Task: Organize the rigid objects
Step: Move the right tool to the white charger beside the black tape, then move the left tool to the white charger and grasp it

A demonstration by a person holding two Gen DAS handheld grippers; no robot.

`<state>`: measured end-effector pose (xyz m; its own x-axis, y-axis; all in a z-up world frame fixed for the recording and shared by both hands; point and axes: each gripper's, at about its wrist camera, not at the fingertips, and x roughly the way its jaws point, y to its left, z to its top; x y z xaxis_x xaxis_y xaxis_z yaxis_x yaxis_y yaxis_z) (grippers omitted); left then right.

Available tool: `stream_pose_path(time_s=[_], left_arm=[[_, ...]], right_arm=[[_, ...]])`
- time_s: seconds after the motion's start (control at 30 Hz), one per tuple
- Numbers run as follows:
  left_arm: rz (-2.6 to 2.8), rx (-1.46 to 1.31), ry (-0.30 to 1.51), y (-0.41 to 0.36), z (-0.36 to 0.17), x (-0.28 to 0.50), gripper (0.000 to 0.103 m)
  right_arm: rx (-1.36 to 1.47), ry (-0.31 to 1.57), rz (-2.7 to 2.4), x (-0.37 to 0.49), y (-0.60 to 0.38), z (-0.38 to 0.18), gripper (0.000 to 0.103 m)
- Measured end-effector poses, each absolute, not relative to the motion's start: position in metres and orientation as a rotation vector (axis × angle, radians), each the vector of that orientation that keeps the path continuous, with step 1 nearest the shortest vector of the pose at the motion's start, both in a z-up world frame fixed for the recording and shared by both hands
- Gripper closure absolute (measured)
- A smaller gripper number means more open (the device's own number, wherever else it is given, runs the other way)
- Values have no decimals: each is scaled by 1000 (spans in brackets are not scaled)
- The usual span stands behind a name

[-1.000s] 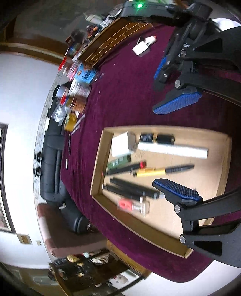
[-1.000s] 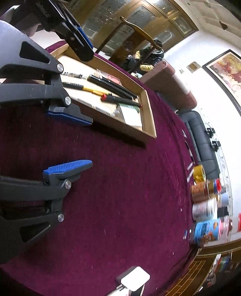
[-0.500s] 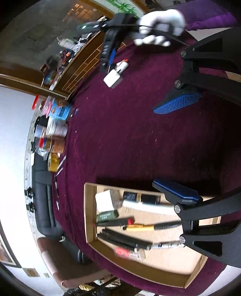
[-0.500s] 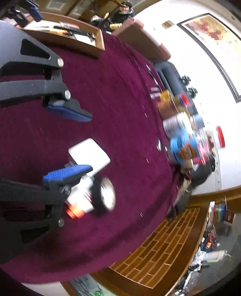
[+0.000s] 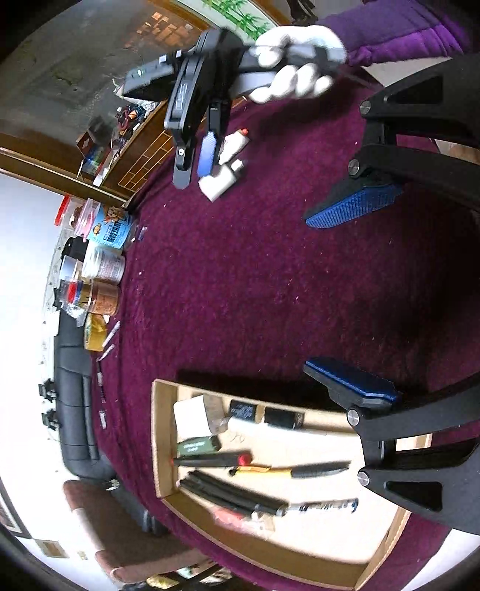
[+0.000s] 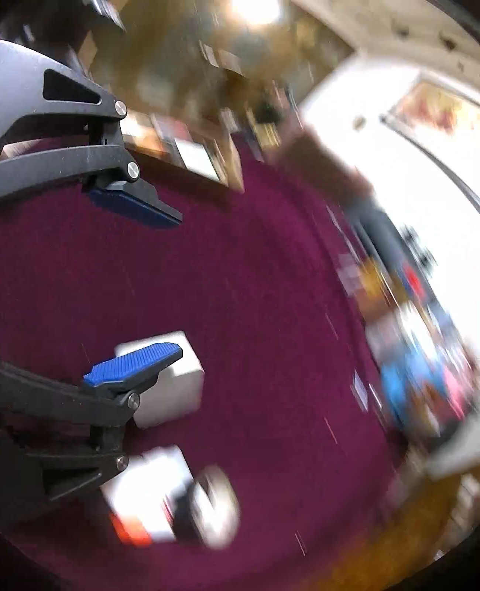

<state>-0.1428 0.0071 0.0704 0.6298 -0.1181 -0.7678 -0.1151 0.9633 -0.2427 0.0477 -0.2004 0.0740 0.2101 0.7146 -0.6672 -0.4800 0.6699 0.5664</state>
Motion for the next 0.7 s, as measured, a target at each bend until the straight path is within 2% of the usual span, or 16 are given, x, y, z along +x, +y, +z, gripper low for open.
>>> stream_pose_path(time_s=[0.13,0.27,0.5,0.7], left_arm=[[-13,-282,898,7,68,-145,36],[-11,-297,898,11,67,-145,36],[-27,-315,909,13,60,-145,36],[0,-318,913,22,56,-145,36]], right_arm=[[218,1044,924,23,-185,88,39],[104,957,732,18,-195,99,39],[66,1045,514,45,-209,54,39],[126,1113,576,56,-193,35,39]])
